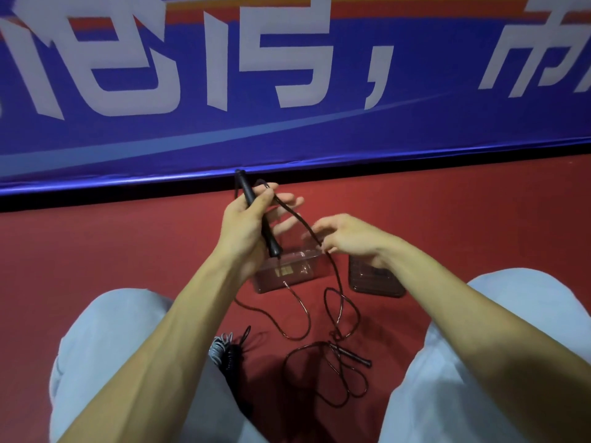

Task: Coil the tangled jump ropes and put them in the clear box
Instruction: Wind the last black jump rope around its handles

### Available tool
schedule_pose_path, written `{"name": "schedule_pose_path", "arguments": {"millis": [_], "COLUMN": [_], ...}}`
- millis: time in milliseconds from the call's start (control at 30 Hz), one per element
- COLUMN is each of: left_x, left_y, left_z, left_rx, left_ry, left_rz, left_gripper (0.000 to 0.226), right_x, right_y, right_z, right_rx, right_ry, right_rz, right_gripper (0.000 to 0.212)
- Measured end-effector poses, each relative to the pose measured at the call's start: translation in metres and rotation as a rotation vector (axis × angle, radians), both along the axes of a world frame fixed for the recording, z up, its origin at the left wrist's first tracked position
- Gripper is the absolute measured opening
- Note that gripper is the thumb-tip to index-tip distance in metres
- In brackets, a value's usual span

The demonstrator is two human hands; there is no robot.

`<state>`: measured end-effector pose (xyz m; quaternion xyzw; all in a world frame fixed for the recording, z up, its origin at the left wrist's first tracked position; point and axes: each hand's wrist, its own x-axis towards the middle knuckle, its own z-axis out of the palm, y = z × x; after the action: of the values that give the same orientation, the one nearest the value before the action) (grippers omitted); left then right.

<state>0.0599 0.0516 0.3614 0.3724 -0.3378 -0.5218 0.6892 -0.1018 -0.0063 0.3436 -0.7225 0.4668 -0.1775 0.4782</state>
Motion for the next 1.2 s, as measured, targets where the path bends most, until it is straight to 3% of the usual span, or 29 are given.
{"name": "schedule_pose_path", "arguments": {"millis": [100, 267, 400, 500, 600, 700, 767, 1067, 1200], "left_x": [0.006, 0.009, 0.012, 0.011, 0.001, -0.006, -0.007, -0.006, -0.005], "left_y": [-0.003, -0.005, -0.008, -0.012, -0.011, -0.007, -0.005, 0.001, 0.0], "left_z": [-0.001, -0.002, -0.007, -0.016, -0.024, -0.036, -0.04, -0.037, -0.036], "left_rx": [-0.027, -0.055, -0.032, 0.053, 0.167, 0.152, 0.117, 0.13, 0.19], "left_ry": [0.058, 0.13, 0.108, -0.007, -0.192, -0.654, -0.854, -0.895, -1.122], "left_rz": [0.056, 0.086, 0.107, 0.098, -0.014, -0.226, -0.35, -0.538, -0.571], "left_gripper": [0.006, 0.011, 0.011, 0.02, 0.014, 0.01, 0.011, 0.017, 0.025], "right_x": [0.001, 0.002, -0.002, -0.006, -0.007, -0.007, -0.01, -0.026, -0.031], "right_y": [0.004, 0.003, 0.002, 0.001, 0.0, 0.0, -0.001, -0.013, -0.016], "right_z": [-0.003, -0.011, -0.006, 0.001, 0.009, 0.015, 0.018, 0.025, 0.026], "right_rx": [-0.027, -0.05, -0.054, -0.064, -0.063, -0.095, -0.114, 0.089, 0.143], "right_ry": [0.143, 0.147, 0.044, -0.097, -0.253, -0.331, -0.343, -0.517, -0.602], "right_rz": [0.109, 0.053, -0.057, -0.115, -0.115, -0.125, -0.177, -0.54, -0.677], "right_gripper": [0.023, 0.017, 0.021, 0.021, 0.022, 0.025, 0.026, 0.017, 0.01]}}
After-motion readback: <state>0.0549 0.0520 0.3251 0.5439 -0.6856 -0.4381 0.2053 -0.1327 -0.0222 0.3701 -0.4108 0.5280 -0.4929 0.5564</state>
